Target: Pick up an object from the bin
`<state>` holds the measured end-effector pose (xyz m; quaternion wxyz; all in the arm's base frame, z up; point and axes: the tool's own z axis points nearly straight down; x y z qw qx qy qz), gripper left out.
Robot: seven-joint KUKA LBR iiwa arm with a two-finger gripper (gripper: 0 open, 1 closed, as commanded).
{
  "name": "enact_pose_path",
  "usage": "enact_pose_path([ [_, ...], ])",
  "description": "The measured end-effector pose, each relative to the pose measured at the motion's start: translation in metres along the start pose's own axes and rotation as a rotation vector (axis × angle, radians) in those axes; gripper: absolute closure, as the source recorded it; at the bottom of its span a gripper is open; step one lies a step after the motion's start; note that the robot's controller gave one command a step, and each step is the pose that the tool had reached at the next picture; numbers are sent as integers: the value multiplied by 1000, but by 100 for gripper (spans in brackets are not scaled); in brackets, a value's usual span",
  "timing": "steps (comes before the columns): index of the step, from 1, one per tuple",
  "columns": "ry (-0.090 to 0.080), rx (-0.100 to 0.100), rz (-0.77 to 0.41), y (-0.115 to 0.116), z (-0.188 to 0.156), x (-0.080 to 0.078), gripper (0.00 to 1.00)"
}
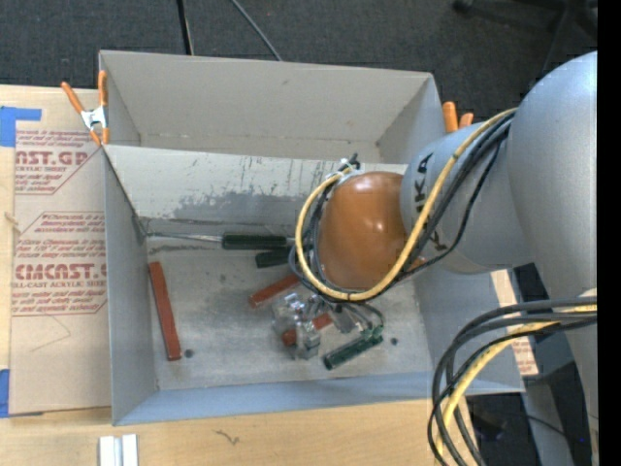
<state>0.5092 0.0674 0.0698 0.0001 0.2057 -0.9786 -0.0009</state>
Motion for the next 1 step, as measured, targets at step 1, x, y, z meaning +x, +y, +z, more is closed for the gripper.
enact_pose_path([
  [1, -11, 4, -12, -5, -133, -37, 100],
])
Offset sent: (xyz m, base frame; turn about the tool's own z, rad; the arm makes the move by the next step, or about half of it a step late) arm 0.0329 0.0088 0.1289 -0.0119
